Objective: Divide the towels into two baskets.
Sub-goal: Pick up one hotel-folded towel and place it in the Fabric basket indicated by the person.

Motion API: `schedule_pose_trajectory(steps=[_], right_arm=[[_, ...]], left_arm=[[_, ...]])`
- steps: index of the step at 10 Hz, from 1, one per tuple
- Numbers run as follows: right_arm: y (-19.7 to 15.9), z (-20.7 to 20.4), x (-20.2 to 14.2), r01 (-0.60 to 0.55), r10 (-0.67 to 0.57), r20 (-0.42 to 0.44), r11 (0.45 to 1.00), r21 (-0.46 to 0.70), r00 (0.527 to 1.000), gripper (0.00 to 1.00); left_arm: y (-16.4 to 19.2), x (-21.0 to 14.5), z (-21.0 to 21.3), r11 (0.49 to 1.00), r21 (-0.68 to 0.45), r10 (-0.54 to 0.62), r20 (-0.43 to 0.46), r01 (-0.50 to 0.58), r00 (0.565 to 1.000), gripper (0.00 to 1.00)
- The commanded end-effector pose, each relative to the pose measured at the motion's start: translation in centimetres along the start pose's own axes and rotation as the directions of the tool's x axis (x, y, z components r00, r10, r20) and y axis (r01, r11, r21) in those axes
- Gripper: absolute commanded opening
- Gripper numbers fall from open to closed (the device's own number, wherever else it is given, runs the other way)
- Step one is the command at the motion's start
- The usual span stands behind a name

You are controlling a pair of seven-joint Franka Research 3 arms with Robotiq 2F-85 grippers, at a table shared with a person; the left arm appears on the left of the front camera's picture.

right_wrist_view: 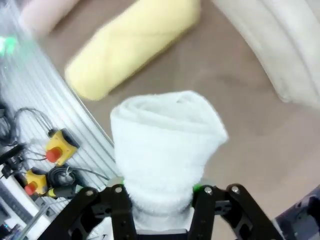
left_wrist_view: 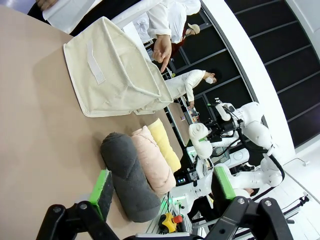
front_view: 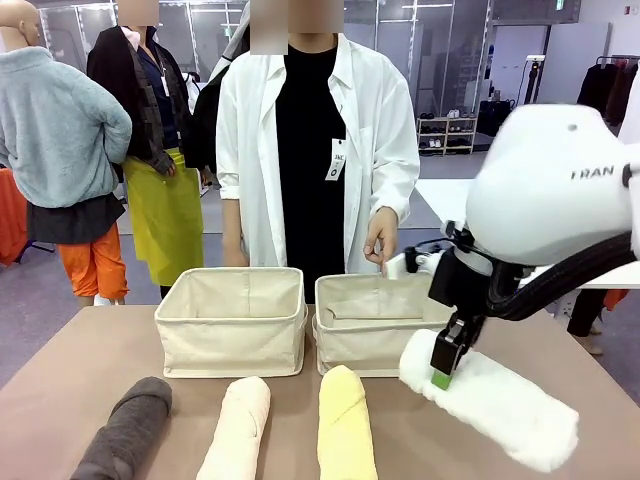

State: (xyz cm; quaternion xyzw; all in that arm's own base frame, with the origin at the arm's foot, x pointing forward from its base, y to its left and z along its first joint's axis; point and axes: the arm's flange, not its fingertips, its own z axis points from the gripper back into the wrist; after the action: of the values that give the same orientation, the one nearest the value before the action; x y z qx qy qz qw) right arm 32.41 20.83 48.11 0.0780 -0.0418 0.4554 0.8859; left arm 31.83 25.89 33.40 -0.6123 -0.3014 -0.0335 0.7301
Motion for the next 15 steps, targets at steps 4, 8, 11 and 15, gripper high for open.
schedule_pose_trajectory(steps=[4,8,11,15], right_arm=[[1.9,0.1,-1.4,-0.449,0.452,0.007,0.888,-0.098,0.892,0.19],[2.8,-0.3,1.4,-0.406,0.405,-0.073,0.914,0.004,0.911,0.19],[1.7,0.4,3.2,-0.585,0.568,-0.147,0.802,-0.118,0.809,0.36],[-5.3,2.6,11.0,-0.700,0.667,-0.216,0.692,-0.177,0.713,0.36]], left_arm=[[-0.1,-0.2,0.2,1.000,0.003,0.001,-0.003,-0.001,1.000,1.00],[-0.1,-0.2,0.2,1.000,0.003,0.001,-0.003,-0.001,1.000,1.00],[-0.1,-0.2,0.2,1.000,0.003,0.001,-0.003,-0.001,1.000,1.00],[-0.1,-0.2,0.2,1.000,0.003,0.001,-0.003,-0.001,1.000,1.00]])
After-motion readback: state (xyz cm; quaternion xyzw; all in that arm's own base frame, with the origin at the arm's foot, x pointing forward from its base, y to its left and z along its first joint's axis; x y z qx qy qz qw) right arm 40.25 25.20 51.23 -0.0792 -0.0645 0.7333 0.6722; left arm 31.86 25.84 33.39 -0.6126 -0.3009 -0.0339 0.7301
